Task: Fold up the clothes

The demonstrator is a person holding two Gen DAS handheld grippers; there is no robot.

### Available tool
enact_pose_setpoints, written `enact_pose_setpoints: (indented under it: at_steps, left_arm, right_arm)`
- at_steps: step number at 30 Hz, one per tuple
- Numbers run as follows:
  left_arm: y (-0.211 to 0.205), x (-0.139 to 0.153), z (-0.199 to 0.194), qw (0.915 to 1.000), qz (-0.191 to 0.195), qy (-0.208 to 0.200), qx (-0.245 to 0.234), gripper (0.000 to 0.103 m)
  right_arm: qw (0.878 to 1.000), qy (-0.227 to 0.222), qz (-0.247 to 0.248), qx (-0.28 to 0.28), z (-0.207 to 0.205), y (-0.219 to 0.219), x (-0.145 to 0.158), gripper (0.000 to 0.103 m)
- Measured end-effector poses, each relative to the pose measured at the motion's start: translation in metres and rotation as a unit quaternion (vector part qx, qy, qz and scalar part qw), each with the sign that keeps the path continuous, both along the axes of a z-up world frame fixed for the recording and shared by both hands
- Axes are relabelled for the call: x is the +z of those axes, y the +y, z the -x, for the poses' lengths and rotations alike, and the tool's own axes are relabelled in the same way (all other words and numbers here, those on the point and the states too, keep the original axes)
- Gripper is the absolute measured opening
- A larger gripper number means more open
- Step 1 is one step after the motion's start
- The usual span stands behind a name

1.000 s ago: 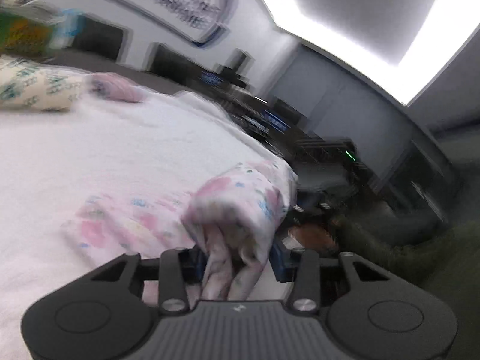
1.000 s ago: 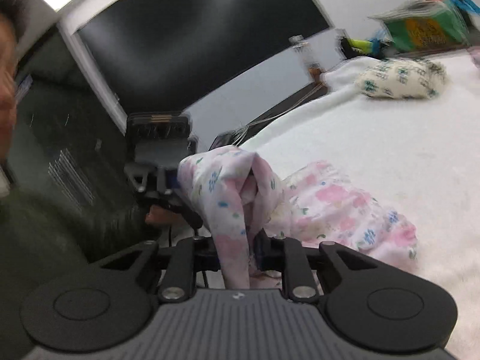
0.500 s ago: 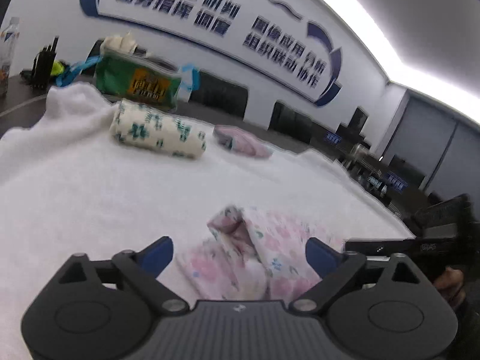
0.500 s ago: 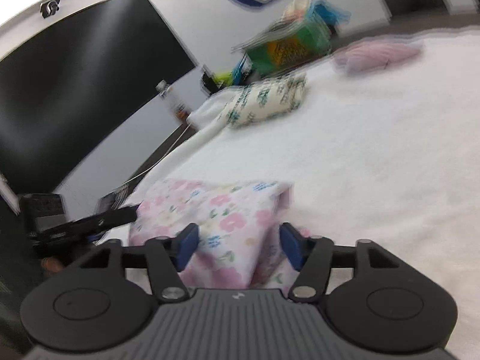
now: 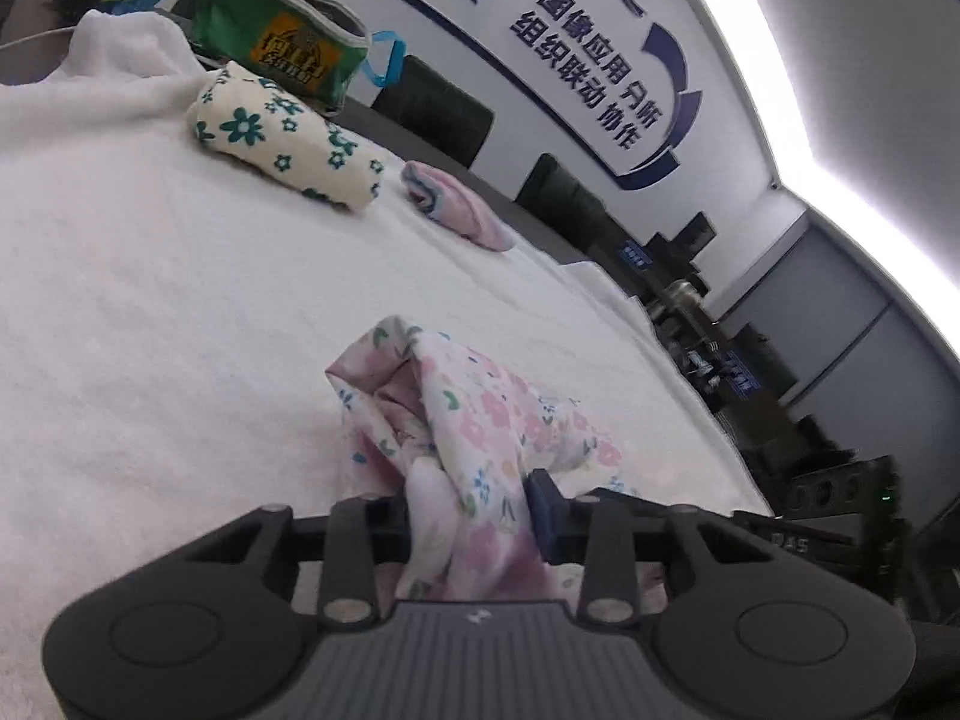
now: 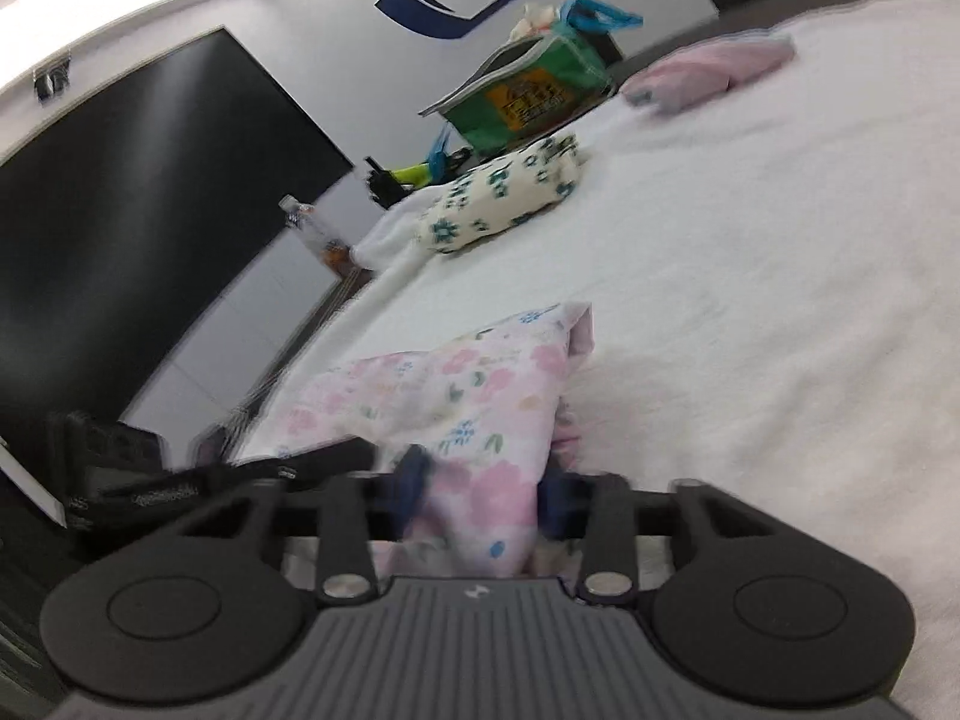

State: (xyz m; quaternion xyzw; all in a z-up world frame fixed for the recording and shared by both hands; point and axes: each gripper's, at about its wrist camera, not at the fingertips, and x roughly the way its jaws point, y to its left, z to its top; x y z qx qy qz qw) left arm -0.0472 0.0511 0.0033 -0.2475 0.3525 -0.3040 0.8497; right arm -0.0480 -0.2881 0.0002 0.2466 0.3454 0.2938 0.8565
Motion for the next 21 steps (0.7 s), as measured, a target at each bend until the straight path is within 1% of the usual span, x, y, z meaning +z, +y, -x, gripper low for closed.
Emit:
enact_pose_setpoints:
  at_steps: [2,4,5,6,7,8,10,12,13,17,19,21]
  left_arm:
    - [0.002,-0.008,-0.007,0.9996,0.008,0.027,-0.001,0.033]
    - [0.008,-0.016,-0.010,0.9979,0.038,0.049,0.015,0.042]
    - [0.012,-0.016,-0.008,0.9974,0.046,0.049,0.025,0.051]
    - [0.015,-0.014,-0.005,0.9972,0.049,0.045,0.034,0.056]
    - [0.018,-0.009,0.003,0.9976,0.041,0.030,0.048,0.068]
    - [0.021,-0.003,0.012,0.9975,0.028,0.010,0.064,0.079]
    - [0.025,0.009,0.032,0.9956,0.001,-0.035,0.086,0.081]
    - [0.024,0.022,0.058,0.9914,-0.025,-0.090,0.092,0.081]
    - [0.020,0.024,0.063,0.9900,-0.032,-0.100,0.095,0.081]
    - [0.002,0.021,0.068,0.9873,-0.051,-0.105,0.107,0.081]
    - [-0.007,0.019,0.070,0.9858,-0.060,-0.108,0.113,0.080]
    - [-0.016,0.018,0.072,0.9842,-0.070,-0.111,0.119,0.079]
  right_arm:
    - [1.000,0.008,-0.011,0.002,-0.002,0.002,-0.003,0.035]
    - [1.000,0.011,-0.016,-0.003,-0.002,0.001,-0.005,0.035]
    - [1.000,0.013,-0.019,-0.005,-0.002,0.001,-0.006,0.038]
    - [1.000,0.015,-0.021,-0.007,-0.002,0.000,-0.006,0.043]
    - [1.000,0.011,-0.019,-0.010,0.000,0.000,-0.005,0.047]
    - [1.000,-0.008,-0.002,-0.017,0.005,0.001,0.000,0.051]
    - [0.998,-0.041,0.025,-0.033,0.016,-0.001,0.011,0.052]
    - [0.997,-0.060,0.033,-0.046,0.025,-0.006,0.017,0.054]
    - [0.996,-0.065,0.030,-0.049,0.029,-0.010,0.018,0.054]
    - [0.995,-0.079,0.017,-0.055,0.037,-0.015,0.018,0.053]
    - [0.995,-0.079,0.022,-0.055,0.036,-0.010,0.015,0.053]
    - [0.995,-0.077,0.027,-0.056,0.034,-0.007,0.012,0.047]
